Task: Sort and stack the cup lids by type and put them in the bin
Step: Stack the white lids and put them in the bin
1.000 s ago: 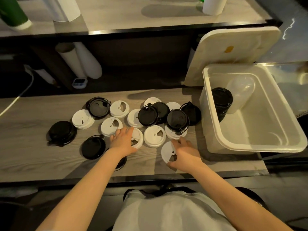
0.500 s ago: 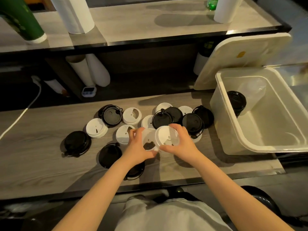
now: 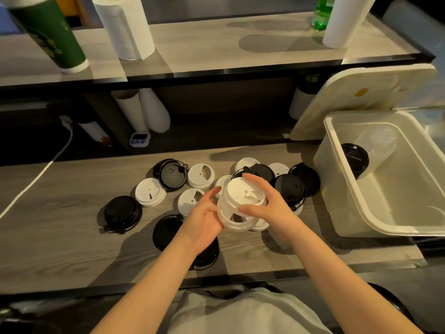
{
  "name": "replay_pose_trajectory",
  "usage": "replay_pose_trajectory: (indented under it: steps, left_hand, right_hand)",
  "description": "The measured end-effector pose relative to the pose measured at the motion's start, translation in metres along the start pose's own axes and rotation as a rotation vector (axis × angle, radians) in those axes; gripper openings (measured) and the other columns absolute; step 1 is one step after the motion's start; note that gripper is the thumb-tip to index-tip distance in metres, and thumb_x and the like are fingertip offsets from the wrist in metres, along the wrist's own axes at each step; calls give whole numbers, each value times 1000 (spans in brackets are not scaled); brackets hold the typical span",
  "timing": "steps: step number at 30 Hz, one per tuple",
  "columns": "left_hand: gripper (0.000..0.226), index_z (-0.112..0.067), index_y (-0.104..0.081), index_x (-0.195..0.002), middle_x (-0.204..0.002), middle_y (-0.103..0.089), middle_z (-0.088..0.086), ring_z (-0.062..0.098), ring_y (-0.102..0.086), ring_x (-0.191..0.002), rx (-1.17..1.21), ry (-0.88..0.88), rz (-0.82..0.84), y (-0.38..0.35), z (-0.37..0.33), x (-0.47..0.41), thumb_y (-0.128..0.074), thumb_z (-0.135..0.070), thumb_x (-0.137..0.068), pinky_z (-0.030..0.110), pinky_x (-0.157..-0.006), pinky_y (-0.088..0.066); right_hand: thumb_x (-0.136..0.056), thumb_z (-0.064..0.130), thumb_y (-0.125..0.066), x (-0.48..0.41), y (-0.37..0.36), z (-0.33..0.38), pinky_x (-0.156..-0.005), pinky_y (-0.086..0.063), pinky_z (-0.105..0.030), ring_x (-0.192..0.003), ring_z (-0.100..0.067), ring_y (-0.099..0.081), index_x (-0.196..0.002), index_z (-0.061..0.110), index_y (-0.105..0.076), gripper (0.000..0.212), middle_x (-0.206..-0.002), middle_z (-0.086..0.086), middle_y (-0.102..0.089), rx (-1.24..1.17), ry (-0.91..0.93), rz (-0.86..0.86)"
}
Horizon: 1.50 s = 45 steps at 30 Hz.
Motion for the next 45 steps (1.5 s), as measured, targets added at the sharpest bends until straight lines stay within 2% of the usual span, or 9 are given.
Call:
replay_pose_trajectory:
  steps: [5,11,17,23,29,31,34,38,45]
  left_hand:
    - [35,-8,-61,-113,-105,-66,11,23,-62,-96,-72,72,-83,3,-1,-4,-44,-30,-91,33,-72,-48]
    - [36,-6,-52,-120,-95,-66,11,23,-64,-86,-111,35,-141,22,3,1,-54,-1,-85,33,-66,-53]
    - [34,-8,-54,-119,-106,-64,13,26,-62,-94,-123,-59,-245,44,-8,11,-48,4,-87,37,-72,-53]
    - [27,-13,-56,-106,-100,-63,9,22,-61,-90,-140,-50,-308,67,-19,22,-48,6,-87,31,-63,-53]
    - [34,-5,-49,-119,-107,-60,12,21,-61,-90,-85,-54,-433,104,-35,27,-49,6,-87,31,-64,-50]
    - [42,-4,-47,-128,-115,-58,13,21,-59,-92,-63,-86,-527,121,-44,27,-50,6,-87,33,-66,-49]
    - [44,-4,-44,-131,-115,-57,14,19,-58,-87,-55,-126,-652,148,-63,31,-52,2,-88,33,-66,-48]
    - [41,-5,-42,-129,-107,-57,13,19,-57,-84,18,-177,-702,173,-82,37,-49,2,-89,32,-68,-47]
    - [29,-10,-42,-114,-96,-57,6,18,-57,-86,20,-210,-683,187,-89,43,-52,-1,-88,34,-69,-48]
  right_hand:
    - [-60,25,-78,4,-10,3,-100,-39,-19,-124,-2,-41,-126,44,-42,77,-133,14,-41,192,106,165]
    - [-62,23,-78,1,-21,5,-108,-26,-11,-131,0,-31,-129,42,-33,83,-138,17,-32,358,197,329]
    - [-94,29,-53,-6,-45,2,-88,-52,-29,-114,-9,-53,-141,37,-28,53,-133,9,-46,-46,-216,283]
    - [-93,20,-56,-18,-76,-6,-66,-58,-30,-97,-15,-62,-129,26,-43,40,-116,0,-57,-30,-230,253]
    - [-94,30,-55,-43,-107,-13,-74,-58,-33,-108,-20,-59,-133,25,-44,41,-124,-2,-56,-19,-305,301]
    - [-95,34,-52,-62,-110,-20,-84,-55,-37,-109,-22,-59,-132,21,-47,39,-124,-5,-55,117,-305,228]
    - [-93,30,-55,-93,-111,-33,-92,-41,-34,-116,-29,-52,-132,13,-48,42,-127,-11,-53,685,-127,29]
    - [-86,41,-60,-106,-133,-54,-103,-36,-41,-126,-34,-38,-145,18,-30,70,-142,-12,-37,1072,-8,119]
    - [-82,48,-63,-107,-151,-77,-101,-39,-43,-125,-35,-38,-142,20,-30,74,-143,-10,-34,1187,2,14]
Point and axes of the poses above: each hand's wrist, its own x-axis away from the middle knuckle, its own y-axis out of the back of the hand, z = x × y, the point moved 2 cm from there along -x, towards the middle knuckle
